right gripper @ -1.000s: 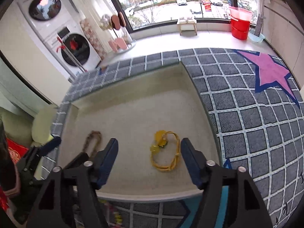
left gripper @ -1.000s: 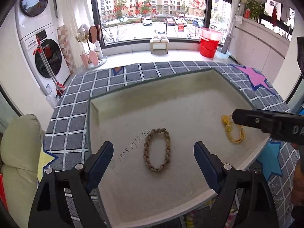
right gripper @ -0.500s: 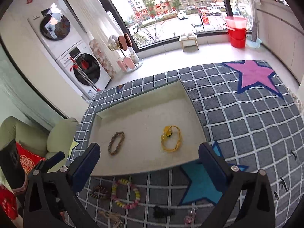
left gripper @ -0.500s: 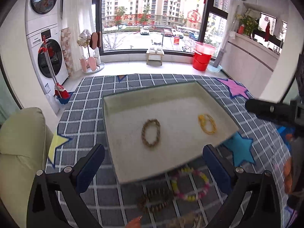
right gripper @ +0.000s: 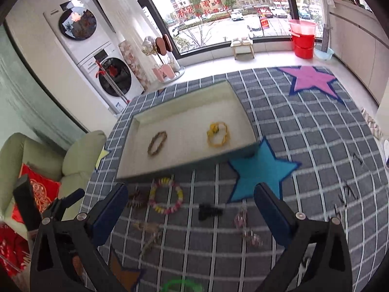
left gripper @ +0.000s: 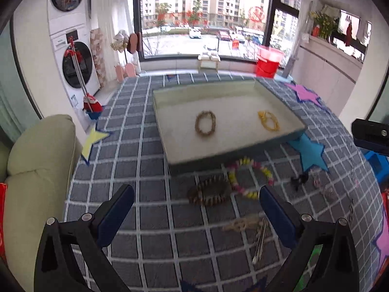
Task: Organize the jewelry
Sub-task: 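Grasp the silver hair clip with the left tool while the right tool grasps the green bracelet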
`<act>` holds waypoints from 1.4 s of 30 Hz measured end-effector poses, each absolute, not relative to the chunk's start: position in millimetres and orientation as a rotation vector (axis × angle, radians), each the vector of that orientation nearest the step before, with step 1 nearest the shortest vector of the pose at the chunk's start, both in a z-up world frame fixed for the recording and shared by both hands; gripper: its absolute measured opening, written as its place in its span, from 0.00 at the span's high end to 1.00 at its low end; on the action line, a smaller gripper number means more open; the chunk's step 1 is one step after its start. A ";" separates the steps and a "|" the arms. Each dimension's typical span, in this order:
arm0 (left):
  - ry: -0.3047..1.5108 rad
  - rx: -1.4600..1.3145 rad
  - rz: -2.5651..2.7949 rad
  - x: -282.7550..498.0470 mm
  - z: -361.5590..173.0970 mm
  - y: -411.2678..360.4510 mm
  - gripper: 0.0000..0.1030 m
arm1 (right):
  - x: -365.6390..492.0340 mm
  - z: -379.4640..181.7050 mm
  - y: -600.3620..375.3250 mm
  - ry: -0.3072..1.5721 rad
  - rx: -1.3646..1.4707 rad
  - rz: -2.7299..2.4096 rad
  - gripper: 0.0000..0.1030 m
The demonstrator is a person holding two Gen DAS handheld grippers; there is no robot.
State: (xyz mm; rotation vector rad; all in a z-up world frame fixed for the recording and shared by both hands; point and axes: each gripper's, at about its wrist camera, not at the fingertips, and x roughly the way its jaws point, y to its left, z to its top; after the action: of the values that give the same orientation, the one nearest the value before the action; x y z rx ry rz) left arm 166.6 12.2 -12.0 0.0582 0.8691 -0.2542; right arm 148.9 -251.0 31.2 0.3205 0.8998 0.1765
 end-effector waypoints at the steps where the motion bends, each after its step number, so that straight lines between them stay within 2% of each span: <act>1: 0.884 0.063 -0.261 163.1 -16.6 12.3 0.00 | 142.4 27.6 -251.0 0.910 0.320 0.175 0.00; 14: 0.970 0.125 -0.357 118.6 -50.2 -12.1 0.00 | 67.6 -26.1 -246.4 1.048 0.252 0.101 0.00; 25: 0.981 0.153 -0.376 108.7 -62.1 -31.4 0.00 | 33.5 -50.1 -219.5 1.092 0.112 0.085 0.00; 30: 0.974 0.172 -0.382 107.3 -63.6 -39.6 0.01 | 32.2 -55.4 -203.5 1.093 0.038 0.088 0.07; 31: 0.970 0.178 -0.387 106.6 -63.4 -41.8 0.02 | 32.5 -56.8 -201.0 1.096 0.027 0.089 0.07; 32: 0.968 0.182 -0.389 106.3 -63.7 -43.0 0.07 | 33.0 -58.2 -198.9 1.098 0.020 0.091 0.11; 35: 0.979 0.194 -0.395 107.1 -66.3 -47.0 0.08 | 35.0 -64.0 -194.7 1.115 0.010 0.090 0.24; 36: 0.980 0.197 -0.395 107.4 -67.0 -47.8 0.09 | 35.4 -65.3 -193.7 1.115 -0.001 0.080 0.24; 37: 0.982 0.201 -0.397 107.4 -68.0 -49.1 0.12 | 35.4 -65.8 -192.1 1.113 -0.017 0.072 0.25; 38: 0.987 0.205 -0.401 107.6 -69.0 -50.1 0.19 | 35.2 -66.2 -190.7 1.112 -0.027 0.068 0.26; 40: 0.987 0.205 -0.407 107.5 -68.9 -51.3 0.22 | 34.0 -67.7 -187.2 1.111 -0.063 0.062 0.26; 42: 0.978 0.210 -0.421 105.8 -67.9 -53.1 0.35 | 32.9 -67.8 -186.0 1.107 -0.073 0.065 0.27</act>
State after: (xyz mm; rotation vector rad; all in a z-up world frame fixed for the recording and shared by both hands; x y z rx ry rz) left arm 105.8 -53.1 -67.9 0.2102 0.9783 -0.4208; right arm 32.9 -186.0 -67.8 -0.0727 1.1073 0.0650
